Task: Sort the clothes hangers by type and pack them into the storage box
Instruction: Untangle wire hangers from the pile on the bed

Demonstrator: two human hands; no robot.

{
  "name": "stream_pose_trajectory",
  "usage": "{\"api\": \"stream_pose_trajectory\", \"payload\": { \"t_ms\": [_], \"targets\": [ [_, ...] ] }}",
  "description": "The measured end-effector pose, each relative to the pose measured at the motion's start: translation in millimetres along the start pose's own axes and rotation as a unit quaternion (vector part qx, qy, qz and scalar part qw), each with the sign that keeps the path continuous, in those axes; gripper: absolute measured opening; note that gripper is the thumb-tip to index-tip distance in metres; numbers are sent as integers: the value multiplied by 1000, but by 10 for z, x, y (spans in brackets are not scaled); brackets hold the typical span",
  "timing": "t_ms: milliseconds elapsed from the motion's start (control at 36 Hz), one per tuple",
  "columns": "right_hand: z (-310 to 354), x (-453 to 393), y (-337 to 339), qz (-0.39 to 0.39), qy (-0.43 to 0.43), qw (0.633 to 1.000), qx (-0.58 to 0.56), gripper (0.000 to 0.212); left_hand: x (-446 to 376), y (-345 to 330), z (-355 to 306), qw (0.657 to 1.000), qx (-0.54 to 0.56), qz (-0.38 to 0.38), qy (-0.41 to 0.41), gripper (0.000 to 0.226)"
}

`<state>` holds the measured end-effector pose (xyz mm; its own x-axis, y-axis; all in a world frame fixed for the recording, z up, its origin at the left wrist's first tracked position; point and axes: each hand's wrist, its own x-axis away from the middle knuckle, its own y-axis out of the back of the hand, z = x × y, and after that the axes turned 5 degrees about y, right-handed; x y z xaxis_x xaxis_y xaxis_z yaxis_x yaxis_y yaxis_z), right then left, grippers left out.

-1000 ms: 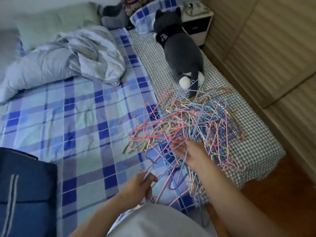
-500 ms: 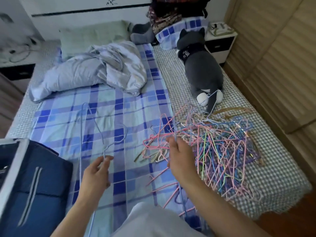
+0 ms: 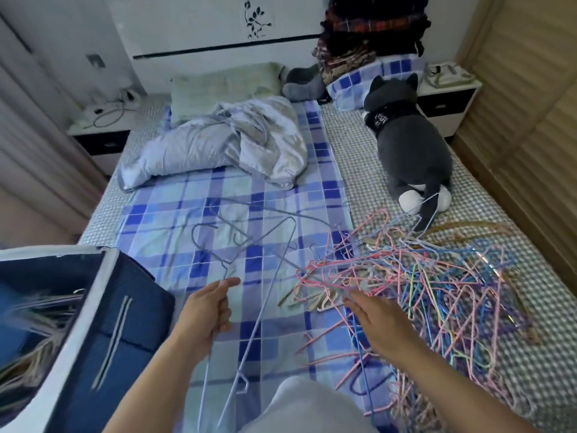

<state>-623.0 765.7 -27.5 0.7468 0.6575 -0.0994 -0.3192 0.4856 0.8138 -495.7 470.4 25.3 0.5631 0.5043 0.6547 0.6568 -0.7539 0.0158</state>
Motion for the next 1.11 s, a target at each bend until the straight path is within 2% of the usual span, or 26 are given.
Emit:
{"api": "stream_pose_trajectory", "payload": {
  "t_ms": [56, 139, 194, 278, 333, 444, 528, 611, 694, 750, 833, 889, 944, 972, 1028, 1083, 1111],
  "targets": [
    [-146, 42, -29, 7, 61, 998, 25, 38, -6, 99, -76, 998, 9, 40, 46, 29],
    [-234, 96, -7, 35, 132, 989, 57, 20, -49, 280, -224, 984, 32, 122, 123, 30],
    [-280, 74, 4, 28, 207, 974, 92, 25, -90, 439, -314, 967, 58, 183, 170, 32],
    [-303, -29, 62, 9, 323, 931, 172, 27, -109, 575, -413, 954, 55, 228, 188, 35],
    [-271, -128, 80, 10, 367, 909, 196, 21, -66, 567, -482, 955, 17, 237, 177, 35],
    [-149, -358, -57, 15, 426, 884, 189, 29, 97, 421, -571, 939, -64, 289, 173, 32],
    [-40, -479, -225, 69, 440, 871, 208, 42, 247, 236, -551, 926, -59, 329, 177, 32],
    [-45, -502, -413, 117, 430, 869, 214, 42, 393, 71, -483, 919, -77, 347, 172, 34],
    [-84, -443, -499, 145, 393, 884, 207, 36, 451, -36, -332, 922, -115, 326, 173, 35],
    [-167, -355, -584, 137, 368, 896, 208, 32, 407, -83, -182, 919, -127, 325, 182, 34],
    [-278, -172, -694, 102, 288, 932, 197, 46, 306, -148, 34, 930, -194, 254, 180, 35],
    [-388, 68, -776, 79, 155, 972, 159, 55, 229, -172, 192, 934, -251, 204, 152, 35],
    [-517, 398, -856, 54, -46, 994, 86, 51, 164, -123, 341, 938, -279, 169, 117, 36],
    [-610, 618, -893, 46, -153, 986, 56, 44, 119, -99, 429, 938, -285, 164, 112, 34],
    [-733, 1060, -905, 48, -308, 950, 26, 24, 82, -32, 569, 942, -271, 159, 115, 30],
    [-871, 1573, -967, 77, -408, 909, 41, 10, 78, 30, 699, 948, -256, 152, 114, 26],
    [-935, 1831, -1059, 84, -425, 900, 48, 18, 79, 70, 758, 949, -255, 146, 111, 26]
  ]
}}
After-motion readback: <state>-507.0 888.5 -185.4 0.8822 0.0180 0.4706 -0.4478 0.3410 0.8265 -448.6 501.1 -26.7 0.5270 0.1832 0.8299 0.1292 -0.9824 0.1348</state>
